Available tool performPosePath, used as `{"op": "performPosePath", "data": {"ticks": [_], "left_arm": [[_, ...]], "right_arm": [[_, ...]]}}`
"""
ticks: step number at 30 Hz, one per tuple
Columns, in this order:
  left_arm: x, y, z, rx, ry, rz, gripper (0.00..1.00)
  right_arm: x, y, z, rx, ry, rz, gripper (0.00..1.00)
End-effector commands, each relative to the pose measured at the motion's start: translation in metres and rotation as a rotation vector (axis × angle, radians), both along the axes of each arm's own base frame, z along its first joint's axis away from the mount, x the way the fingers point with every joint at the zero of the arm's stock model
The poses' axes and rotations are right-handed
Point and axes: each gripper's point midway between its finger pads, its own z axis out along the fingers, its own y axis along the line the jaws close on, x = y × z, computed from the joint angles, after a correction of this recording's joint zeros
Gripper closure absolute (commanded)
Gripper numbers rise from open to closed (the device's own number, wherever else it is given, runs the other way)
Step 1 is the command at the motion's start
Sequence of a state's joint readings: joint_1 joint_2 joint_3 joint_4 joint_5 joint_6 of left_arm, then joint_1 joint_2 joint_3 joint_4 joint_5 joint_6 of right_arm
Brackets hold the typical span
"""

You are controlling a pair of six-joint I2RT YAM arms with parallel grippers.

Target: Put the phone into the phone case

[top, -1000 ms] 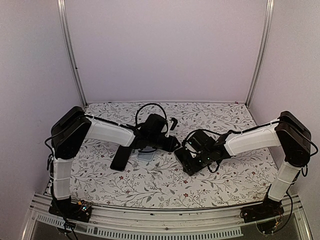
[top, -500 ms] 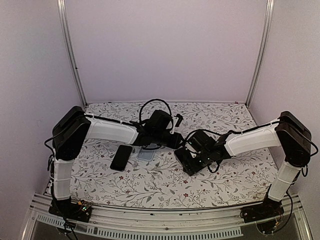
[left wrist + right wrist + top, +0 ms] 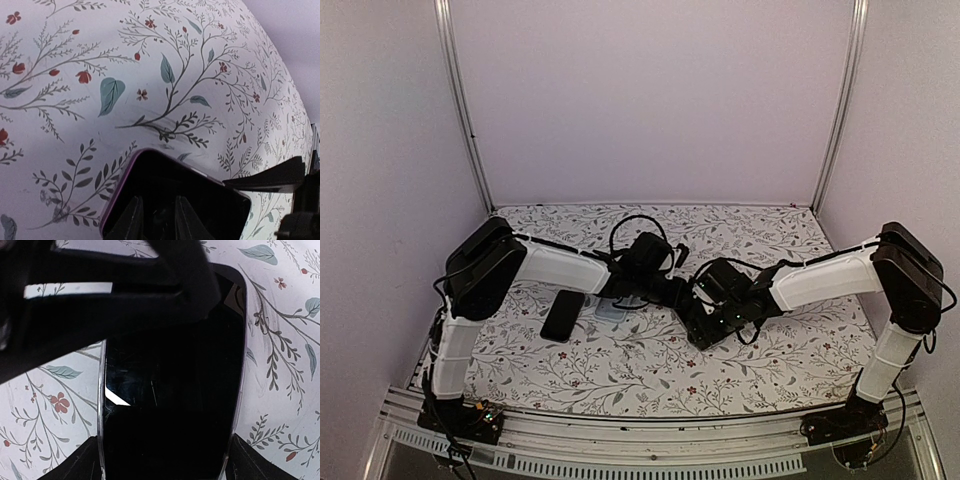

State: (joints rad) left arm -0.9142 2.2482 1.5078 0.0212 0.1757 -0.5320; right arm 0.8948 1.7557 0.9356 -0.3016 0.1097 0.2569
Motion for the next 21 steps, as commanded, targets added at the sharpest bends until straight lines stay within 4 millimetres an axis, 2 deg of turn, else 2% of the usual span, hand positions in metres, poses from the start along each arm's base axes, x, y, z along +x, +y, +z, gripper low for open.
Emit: {"op": "performPosePath", "data": {"ticks": [1, 6, 8, 10, 13, 17, 19, 21], "left_arm": [[-0.024, 0.02, -0.01, 0.089, 0.046, -0.006, 0.76], [-0.01, 0.027, 0.037, 0.044, -0.045, 0.022, 0.76], [-0.005, 0.034, 0.043, 0.045, -0.059, 0.047, 0.76], [-0.002, 0.041, 0.046, 0.03, -0.058, 0.066, 0.76], [0.004, 0.049, 0.058, -0.022, -0.089, 0.092, 0.74], [0.007, 0.052, 0.042, -0.001, -0.059, 0.1, 0.71], [0.006, 0.046, 0.033, -0.008, -0.043, 0.077, 0.67], [0.009, 0.037, 0.027, -0.014, -0.045, 0.053, 0.65]], "right_arm": [[-0.013, -0.008, -0.011, -0.056, 0.038, 0.042, 0.2], [-0.013, -0.002, -0.003, -0.02, 0.04, 0.044, 0.16], [-0.013, 0.001, 0.003, 0.004, 0.045, 0.044, 0.12], [-0.012, 0.006, 0.012, 0.041, 0.049, 0.048, 0.03], [-0.008, 0.015, 0.032, 0.113, 0.06, 0.068, 0.01], [0.001, 0.024, 0.064, 0.197, 0.069, 0.097, 0.01], [0.005, 0.02, 0.077, 0.222, 0.084, 0.081, 0.01], [0.003, 0.007, 0.082, 0.246, 0.148, -0.003, 0.01]]}}
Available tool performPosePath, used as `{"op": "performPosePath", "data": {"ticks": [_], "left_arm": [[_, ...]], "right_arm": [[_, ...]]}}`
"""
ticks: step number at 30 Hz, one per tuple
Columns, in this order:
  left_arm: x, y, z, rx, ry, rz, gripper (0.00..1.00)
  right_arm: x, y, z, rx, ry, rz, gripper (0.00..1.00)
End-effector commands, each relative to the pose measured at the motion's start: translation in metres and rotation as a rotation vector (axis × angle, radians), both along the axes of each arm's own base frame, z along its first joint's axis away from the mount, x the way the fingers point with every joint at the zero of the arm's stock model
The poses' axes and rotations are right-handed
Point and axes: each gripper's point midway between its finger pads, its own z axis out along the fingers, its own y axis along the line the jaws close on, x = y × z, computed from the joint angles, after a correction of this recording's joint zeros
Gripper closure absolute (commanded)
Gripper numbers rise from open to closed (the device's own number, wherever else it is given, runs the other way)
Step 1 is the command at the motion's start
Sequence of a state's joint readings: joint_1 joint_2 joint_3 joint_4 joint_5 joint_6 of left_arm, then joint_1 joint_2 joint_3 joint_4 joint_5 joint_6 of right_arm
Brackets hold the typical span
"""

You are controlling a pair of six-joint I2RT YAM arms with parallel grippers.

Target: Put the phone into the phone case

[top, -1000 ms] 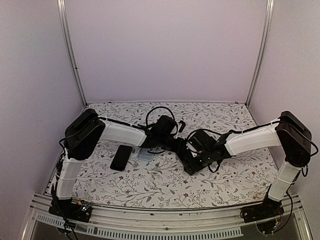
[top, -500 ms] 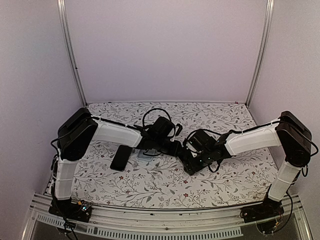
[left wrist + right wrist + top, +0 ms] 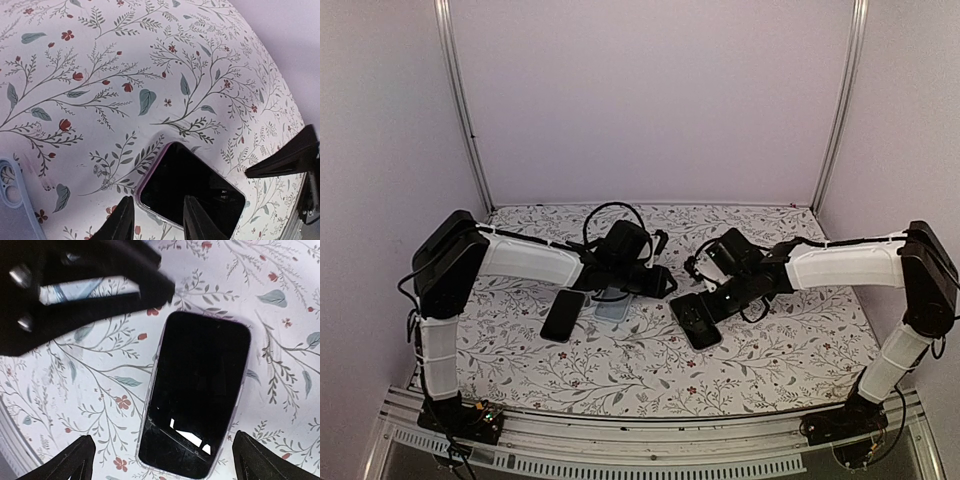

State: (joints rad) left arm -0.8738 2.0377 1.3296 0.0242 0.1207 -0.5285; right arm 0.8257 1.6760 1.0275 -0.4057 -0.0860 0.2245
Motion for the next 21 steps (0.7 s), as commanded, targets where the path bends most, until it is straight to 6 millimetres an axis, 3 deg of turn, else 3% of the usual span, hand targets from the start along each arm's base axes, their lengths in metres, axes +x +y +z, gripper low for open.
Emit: {"op": "performPosePath", "data": {"ticks": [1, 3, 5, 7, 10, 14, 21], "left_arm": [[0.009, -0.014, -0.017, -0.003, -0.007, -0.037, 0.64], [0.018, -0.019, -0.016, 0.013, -0.039, -0.043, 0.64], [0.027, -0.024, -0.018, 0.026, -0.059, -0.051, 0.64], [0.035, -0.027, -0.027, 0.051, -0.048, -0.051, 0.65], [0.039, -0.028, -0.039, 0.076, -0.018, -0.047, 0.68], [0.037, -0.032, -0.053, 0.085, 0.012, -0.06, 0.73], [0.034, -0.031, -0.074, 0.149, 0.014, -0.054, 0.74]], "right_arm": [[-0.006, -0.017, 0.032, 0.089, 0.122, -0.102, 0.01], [-0.023, -0.028, 0.035, 0.112, 0.197, -0.182, 0.04], [-0.049, -0.029, 0.031, 0.169, 0.281, -0.194, 0.17], [-0.082, -0.033, 0.009, 0.186, 0.377, -0.21, 0.3], [-0.104, -0.027, -0.01, 0.18, 0.456, -0.232, 0.4], [-0.098, -0.037, -0.034, 0.092, 0.439, -0.291, 0.6], [-0.077, -0.042, -0.052, 0.019, 0.369, -0.326, 0.78]]}}
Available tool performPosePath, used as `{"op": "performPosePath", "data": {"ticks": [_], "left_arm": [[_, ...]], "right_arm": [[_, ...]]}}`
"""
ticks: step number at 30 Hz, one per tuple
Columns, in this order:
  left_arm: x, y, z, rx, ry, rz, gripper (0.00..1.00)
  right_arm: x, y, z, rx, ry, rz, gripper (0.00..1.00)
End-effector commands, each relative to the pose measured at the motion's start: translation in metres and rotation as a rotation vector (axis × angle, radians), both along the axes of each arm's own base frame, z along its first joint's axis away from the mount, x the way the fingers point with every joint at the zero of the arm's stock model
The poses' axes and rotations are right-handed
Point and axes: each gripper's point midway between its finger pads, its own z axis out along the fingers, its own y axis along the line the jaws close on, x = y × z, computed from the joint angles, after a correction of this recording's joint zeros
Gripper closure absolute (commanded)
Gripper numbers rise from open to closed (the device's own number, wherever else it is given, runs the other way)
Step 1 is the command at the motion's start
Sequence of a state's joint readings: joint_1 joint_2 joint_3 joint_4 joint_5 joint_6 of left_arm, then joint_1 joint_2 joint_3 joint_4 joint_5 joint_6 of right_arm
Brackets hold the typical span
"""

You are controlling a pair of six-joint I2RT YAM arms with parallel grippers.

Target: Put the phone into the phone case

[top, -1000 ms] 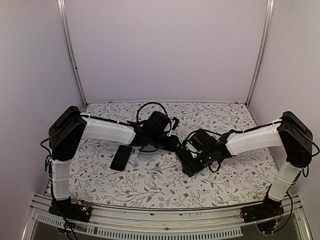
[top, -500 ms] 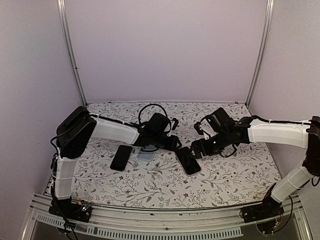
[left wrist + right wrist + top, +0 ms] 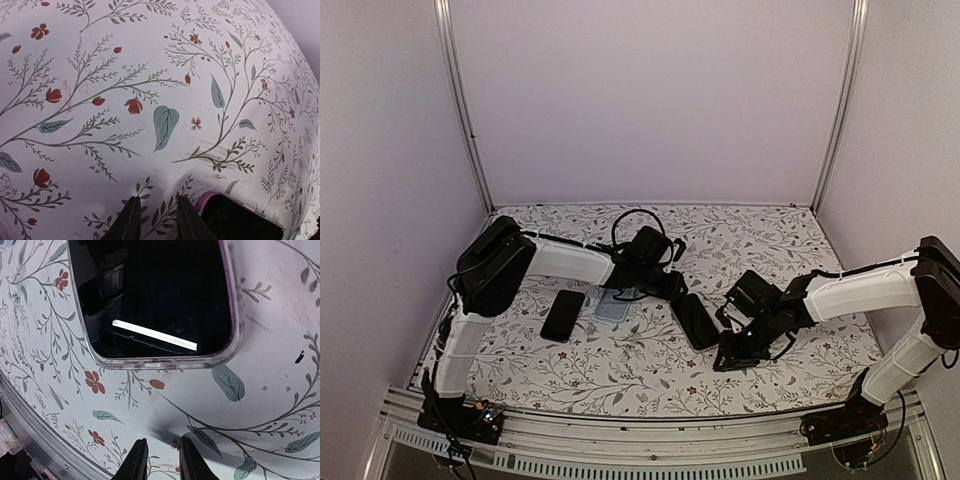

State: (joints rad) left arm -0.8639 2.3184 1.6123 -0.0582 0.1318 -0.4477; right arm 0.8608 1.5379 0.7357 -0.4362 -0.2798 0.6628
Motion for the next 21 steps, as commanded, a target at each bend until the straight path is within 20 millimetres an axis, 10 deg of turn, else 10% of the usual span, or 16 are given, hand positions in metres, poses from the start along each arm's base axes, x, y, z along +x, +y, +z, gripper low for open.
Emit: {"op": "performPosePath", "data": {"ticks": [1, 21], "left_arm": [[0.001, 0.004, -0.024, 0.083, 0.014, 0.0, 0.74], [-0.099, 0.012, -0.065, 0.204, 0.219, -0.113, 0.78]], "right_arm": [[0.026, 0.001, -0.008, -0.052, -0.07, -0.042, 0.81], [0.118, -0.03, -0.009, -0.168, -0.25, -0.16, 0.83]]}}
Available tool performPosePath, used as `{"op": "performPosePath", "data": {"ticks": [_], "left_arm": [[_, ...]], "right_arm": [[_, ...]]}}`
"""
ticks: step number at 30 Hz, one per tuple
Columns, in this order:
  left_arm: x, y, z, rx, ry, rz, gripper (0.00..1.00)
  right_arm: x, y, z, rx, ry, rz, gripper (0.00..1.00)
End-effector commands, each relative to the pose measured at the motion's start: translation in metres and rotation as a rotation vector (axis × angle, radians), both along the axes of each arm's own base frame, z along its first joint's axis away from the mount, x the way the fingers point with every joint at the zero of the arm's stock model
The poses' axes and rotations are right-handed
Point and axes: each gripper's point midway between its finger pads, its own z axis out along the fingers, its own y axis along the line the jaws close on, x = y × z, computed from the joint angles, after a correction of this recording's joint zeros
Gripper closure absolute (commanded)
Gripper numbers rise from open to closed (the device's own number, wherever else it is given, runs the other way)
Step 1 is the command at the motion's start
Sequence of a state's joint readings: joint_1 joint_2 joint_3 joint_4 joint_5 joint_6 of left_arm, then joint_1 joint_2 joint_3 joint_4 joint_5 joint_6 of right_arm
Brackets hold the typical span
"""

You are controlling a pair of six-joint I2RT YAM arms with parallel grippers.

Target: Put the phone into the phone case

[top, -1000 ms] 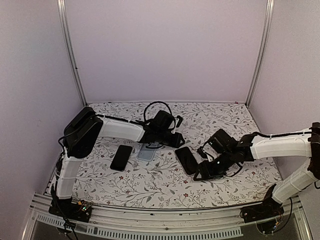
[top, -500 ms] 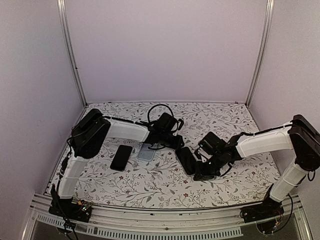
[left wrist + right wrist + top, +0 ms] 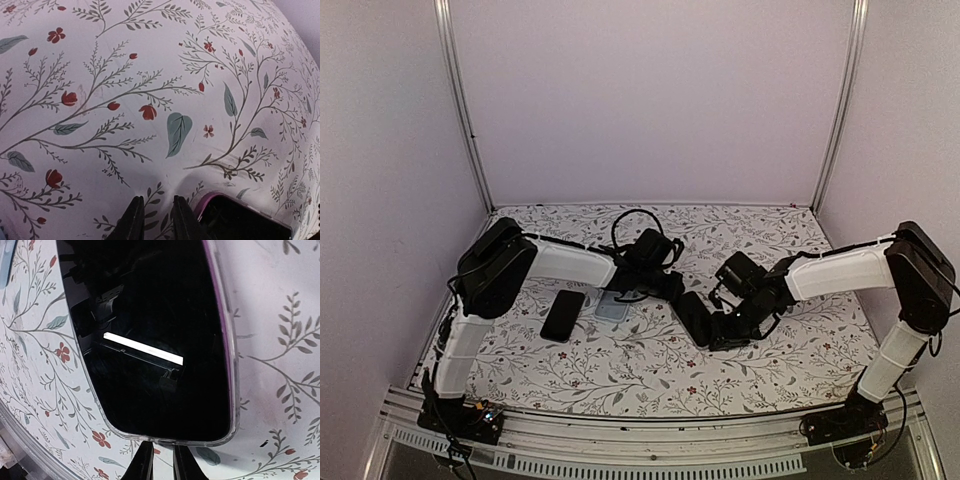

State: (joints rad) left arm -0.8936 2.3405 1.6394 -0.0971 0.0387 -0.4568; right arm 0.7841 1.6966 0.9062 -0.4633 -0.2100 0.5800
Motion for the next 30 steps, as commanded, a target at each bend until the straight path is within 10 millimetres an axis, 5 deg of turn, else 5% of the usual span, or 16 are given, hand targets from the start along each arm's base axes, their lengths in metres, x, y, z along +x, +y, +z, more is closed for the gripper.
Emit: {"op": "performPosePath", "data": {"ticks": [1, 5, 11, 16, 22, 25, 30], "left_arm": [[-0.099, 0.017, -0.052, 0.134, 0.244, -0.135, 0.78], [-0.097, 0.033, -0.029, 0.116, 0.185, -0.081, 0.78], [-0.106, 0.028, 0.002, -0.008, 0.117, -0.13, 0.75], [-0.097, 0.022, 0.013, -0.028, 0.049, -0.137, 0.75], [-0.073, 0.058, 0.055, -0.051, -0.068, -0.012, 0.71], [-0.056, 0.088, 0.08, -0.05, -0.134, 0.088, 0.59], [-0.048, 0.112, 0.1, -0.05, -0.178, 0.141, 0.44]], "right_arm": [[0.062, -0.042, -0.003, -0.106, -0.187, -0.14, 0.81], [0.055, -0.066, -0.001, -0.174, -0.174, -0.152, 0.65], [0.056, -0.103, 0.0, -0.265, -0.162, -0.18, 0.53], [0.085, -0.106, 0.043, -0.241, -0.26, -0.212, 0.48], [0.135, -0.056, 0.091, -0.125, -0.341, -0.13, 0.25], [0.168, -0.025, 0.087, -0.122, -0.357, -0.054, 0.24], [0.192, 0.019, 0.05, -0.054, -0.264, 0.049, 0.27]]}}
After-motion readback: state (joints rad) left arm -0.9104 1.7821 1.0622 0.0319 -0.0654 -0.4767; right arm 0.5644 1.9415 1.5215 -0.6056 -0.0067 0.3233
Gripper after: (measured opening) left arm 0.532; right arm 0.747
